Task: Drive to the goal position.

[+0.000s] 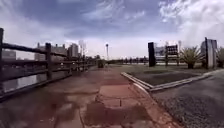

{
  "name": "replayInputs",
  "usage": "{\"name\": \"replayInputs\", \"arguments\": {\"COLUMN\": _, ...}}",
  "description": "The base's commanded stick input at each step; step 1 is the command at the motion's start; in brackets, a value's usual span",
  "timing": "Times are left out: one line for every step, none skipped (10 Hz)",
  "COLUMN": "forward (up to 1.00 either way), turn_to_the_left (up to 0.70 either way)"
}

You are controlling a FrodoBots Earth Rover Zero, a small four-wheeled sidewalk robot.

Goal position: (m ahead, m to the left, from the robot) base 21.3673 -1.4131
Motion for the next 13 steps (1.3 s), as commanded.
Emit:
{"name": "replayInputs", "arguments": {"forward": 1.0, "turn_to_the_left": 0.0}}
{"name": "replayInputs", "arguments": {"forward": 1.0, "turn_to_the_left": 0.0}}
{"name": "replayInputs", "arguments": {"forward": 1.0, "turn_to_the_left": 0.0}}
{"name": "replayInputs", "arguments": {"forward": 1.0, "turn_to_the_left": 0.0}}
{"name": "replayInputs", "arguments": {"forward": 1.0, "turn_to_the_left": 0.0}}
{"name": "replayInputs", "arguments": {"forward": 1.0, "turn_to_the_left": 0.07}}
{"name": "replayInputs", "arguments": {"forward": 1.0, "turn_to_the_left": 0.34}}
{"name": "replayInputs", "arguments": {"forward": 1.0, "turn_to_the_left": 0.4}}
{"name": "replayInputs", "arguments": {"forward": 1.0, "turn_to_the_left": 0.4}}
{"name": "replayInputs", "arguments": {"forward": 1.0, "turn_to_the_left": 0.4}}
{"name": "replayInputs", "arguments": {"forward": 1.0, "turn_to_the_left": 0.3}}
{"name": "replayInputs", "arguments": {"forward": 1.0, "turn_to_the_left": 0.01}}
{"name": "replayInputs", "arguments": {"forward": 1.0, "turn_to_the_left": 0.0}}
